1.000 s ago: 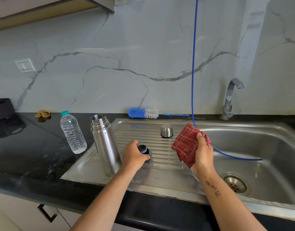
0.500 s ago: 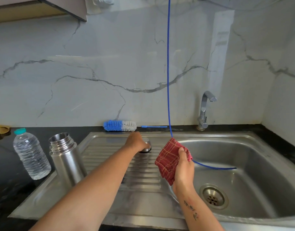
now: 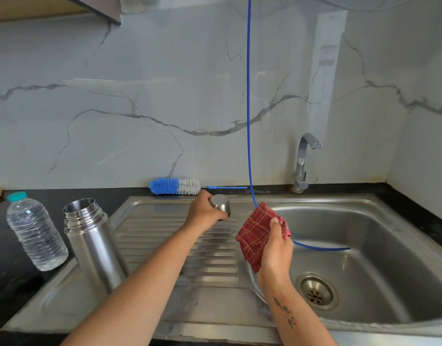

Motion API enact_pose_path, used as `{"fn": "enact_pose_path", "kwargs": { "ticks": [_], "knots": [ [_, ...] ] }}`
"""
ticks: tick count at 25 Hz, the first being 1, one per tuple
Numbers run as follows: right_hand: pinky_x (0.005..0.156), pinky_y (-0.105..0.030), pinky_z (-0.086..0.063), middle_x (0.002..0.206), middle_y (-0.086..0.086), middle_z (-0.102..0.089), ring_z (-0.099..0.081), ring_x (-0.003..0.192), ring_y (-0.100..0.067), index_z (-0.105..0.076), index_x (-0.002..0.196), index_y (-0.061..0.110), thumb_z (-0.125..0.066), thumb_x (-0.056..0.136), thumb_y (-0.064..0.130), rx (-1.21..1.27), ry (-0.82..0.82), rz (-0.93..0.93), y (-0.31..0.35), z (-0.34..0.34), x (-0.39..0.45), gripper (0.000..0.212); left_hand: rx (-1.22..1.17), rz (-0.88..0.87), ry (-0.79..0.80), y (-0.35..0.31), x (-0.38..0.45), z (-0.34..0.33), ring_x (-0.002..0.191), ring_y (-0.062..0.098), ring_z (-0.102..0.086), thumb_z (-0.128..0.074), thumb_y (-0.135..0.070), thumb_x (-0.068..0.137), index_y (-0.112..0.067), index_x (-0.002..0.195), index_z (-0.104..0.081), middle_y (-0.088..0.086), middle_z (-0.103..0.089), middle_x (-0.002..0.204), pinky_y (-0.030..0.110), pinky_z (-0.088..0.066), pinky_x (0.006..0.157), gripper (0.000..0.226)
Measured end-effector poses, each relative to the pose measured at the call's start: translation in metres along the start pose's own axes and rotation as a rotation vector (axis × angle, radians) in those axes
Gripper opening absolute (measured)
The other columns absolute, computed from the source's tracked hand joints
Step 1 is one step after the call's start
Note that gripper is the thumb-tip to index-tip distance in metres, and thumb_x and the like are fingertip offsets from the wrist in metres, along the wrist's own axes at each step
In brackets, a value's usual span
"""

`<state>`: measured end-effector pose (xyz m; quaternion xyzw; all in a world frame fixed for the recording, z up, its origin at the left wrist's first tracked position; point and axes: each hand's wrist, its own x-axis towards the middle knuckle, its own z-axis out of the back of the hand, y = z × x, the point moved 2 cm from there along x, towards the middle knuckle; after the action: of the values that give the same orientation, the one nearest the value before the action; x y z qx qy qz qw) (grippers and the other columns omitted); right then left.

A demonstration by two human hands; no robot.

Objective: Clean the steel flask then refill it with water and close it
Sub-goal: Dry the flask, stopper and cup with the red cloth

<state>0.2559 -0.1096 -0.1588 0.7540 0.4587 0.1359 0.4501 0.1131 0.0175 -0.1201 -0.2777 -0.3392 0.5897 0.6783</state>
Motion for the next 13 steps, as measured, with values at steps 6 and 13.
{"fn": "enact_pose_path", "kwargs": {
  "ticks": [6,13],
  "knots": [
    [0.088,-0.052,-0.057,0.104,-0.019,-0.075,-0.072,0.096,-0.034,-0.067,0.115,0.016,-0.056,0.103,0.039,0.055,0.083,0.009,0.002,-0.004,-0.006,0.028,-0.212,-0.264,0.087,-0.01,-0.085,0.005,0.095,-0.006,-0.064,-0.095,-0.028,0.065,-0.04,0.114,-0.064,-0.015,-0.066,0.109,0.01,-0.051,0.079,0.059],
    [0.101,-0.065,-0.049,0.117,-0.025,-0.073,-0.068,0.113,-0.047,-0.068,0.121,0.017,-0.043,0.109,0.04,0.1,0.196,-0.152,-0.007,-0.006,-0.005,0.036,-0.413,-0.343,-0.018,0.003,-0.098,-0.01,0.102,0.005,-0.07,-0.098,-0.049,0.053,-0.032,0.12,-0.07,-0.011,-0.074,0.108,0.028,-0.058,0.089,0.074]
  ]
}}
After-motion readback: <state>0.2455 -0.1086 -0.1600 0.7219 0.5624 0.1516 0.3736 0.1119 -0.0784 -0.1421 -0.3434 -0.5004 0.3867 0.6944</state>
